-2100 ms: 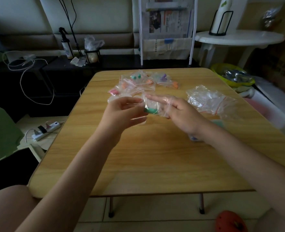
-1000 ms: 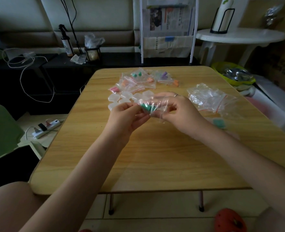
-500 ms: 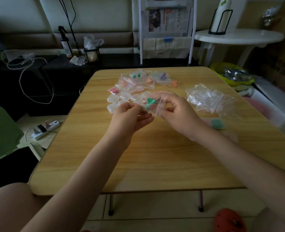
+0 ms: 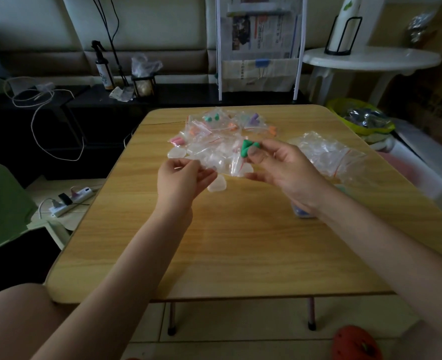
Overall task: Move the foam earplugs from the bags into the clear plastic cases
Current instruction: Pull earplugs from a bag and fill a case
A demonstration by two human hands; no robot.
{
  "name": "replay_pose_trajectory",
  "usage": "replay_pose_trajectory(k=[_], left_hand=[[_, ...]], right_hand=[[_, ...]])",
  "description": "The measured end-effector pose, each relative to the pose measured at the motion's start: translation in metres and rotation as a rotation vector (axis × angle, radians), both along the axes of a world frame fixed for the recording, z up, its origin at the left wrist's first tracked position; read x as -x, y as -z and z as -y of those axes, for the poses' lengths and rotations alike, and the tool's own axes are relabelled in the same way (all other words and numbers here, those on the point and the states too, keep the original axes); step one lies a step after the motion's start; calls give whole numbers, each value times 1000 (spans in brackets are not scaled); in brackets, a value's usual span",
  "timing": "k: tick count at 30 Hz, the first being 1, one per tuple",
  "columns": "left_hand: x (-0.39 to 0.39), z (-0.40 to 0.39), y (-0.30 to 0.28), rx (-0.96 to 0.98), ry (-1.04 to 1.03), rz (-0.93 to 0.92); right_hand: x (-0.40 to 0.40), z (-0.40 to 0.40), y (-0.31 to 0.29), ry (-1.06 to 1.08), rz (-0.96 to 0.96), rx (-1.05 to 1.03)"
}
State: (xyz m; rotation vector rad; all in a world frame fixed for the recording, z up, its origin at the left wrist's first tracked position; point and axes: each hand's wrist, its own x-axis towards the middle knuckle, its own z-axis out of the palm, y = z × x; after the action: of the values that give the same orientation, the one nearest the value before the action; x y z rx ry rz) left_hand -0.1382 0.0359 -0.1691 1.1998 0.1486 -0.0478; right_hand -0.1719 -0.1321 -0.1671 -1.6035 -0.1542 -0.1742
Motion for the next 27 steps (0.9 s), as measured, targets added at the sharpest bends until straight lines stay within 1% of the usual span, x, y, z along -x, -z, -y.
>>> replay_pose_trajectory(k=[4,5,7,8,10,11,13,16,18,23,27], left_hand=[[7,2,3,-193,-15,136],[7,2,5,-250,-20,170],[4,-1,6,-400,-49,243],[1,-2,8,-544,-61,312],[-2,-6,10,-905,-32,490],[-3,-6,12,-1030,2,564],[-1,-4,15,-1179,97,642],[1,1,18,-1302,206,666],[1,1,20,-1344,249,668],[-2,-3,21,-1344,268,674],[-3,-3,23,-1351,303,667]], right_hand=[[-1,1,-1,98,41,17],[-1,3,-3,150,48,24],[-4,13,-7,307,59,102],[-6,22,-8,397,67,167],[-9,40,-11,546,94,294],[-11,49,-11,601,112,346],[-14,67,-7,691,122,479],[-14,88,2,815,83,720],[-11,95,6,856,56,825],[-1,91,3,830,33,829],[6,83,-2,826,21,722]])
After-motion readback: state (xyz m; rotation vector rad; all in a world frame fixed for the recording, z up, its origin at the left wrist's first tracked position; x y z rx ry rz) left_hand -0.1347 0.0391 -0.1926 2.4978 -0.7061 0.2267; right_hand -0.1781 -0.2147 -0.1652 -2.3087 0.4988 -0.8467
